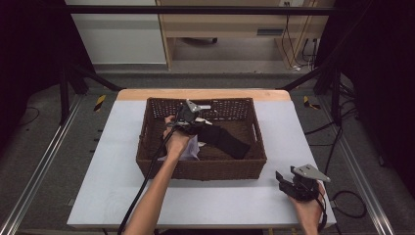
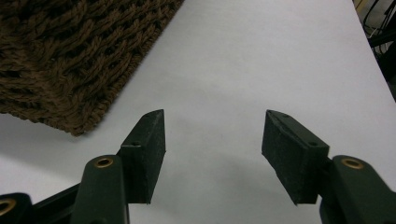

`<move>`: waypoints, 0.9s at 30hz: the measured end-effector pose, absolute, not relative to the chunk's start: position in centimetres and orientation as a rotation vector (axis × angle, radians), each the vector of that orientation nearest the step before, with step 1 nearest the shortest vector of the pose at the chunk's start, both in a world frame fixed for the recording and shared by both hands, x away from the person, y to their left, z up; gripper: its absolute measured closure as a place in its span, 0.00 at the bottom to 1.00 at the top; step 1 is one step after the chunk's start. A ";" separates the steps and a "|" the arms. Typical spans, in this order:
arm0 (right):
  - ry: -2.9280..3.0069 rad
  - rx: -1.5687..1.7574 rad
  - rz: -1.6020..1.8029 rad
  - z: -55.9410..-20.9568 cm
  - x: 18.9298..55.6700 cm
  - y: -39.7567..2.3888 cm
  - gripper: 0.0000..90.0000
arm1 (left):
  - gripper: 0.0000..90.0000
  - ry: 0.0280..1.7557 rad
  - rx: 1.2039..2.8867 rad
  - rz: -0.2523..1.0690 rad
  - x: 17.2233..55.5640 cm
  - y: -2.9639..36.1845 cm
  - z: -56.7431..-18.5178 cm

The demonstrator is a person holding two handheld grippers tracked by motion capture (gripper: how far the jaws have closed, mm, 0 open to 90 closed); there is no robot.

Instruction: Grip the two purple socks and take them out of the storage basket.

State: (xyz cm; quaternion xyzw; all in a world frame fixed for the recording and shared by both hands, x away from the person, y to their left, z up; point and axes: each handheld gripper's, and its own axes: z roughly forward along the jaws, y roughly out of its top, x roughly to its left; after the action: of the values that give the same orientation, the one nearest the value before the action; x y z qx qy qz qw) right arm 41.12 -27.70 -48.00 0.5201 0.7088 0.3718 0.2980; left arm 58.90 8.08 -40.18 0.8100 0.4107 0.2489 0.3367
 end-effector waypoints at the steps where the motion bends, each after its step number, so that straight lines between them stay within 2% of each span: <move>1: 1.881 1.385 0.986 -48.0 41.2 -27.7 0.44 | 0.56 1.107 2.139 0.607 59.1 8.1 -40.5; 14: 1.892 1.368 0.974 -48.0 41.2 -27.3 0.44 | 0.59 1.183 2.249 0.547 59.4 8.0 -41.5; 21: 1.891 1.373 0.978 -47.9 41.2 -27.3 0.44 | 0.79 1.243 2.312 0.452 59.7 8.0 -42.1; 22: 1.892 1.376 0.979 -47.9 41.2 -27.3 0.43 | 0.79 1.251 2.315 0.429 59.8 8.1 -42.1; 25: 1.893 1.372 0.976 -47.9 41.2 -27.3 0.44 | 0.93 1.264 2.314 0.376 59.8 8.3 -42.0; 27: 1.890 1.368 0.975 -47.9 41.2 -27.3 0.43 | 0.94 1.261 2.302 0.368 59.7 8.4 -41.8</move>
State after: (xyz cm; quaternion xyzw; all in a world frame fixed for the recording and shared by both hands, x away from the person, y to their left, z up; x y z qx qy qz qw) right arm 41.19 -27.34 -47.89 0.5158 0.7127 0.3676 0.3015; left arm 59.73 8.36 -41.82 0.8426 0.4614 0.1345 0.2430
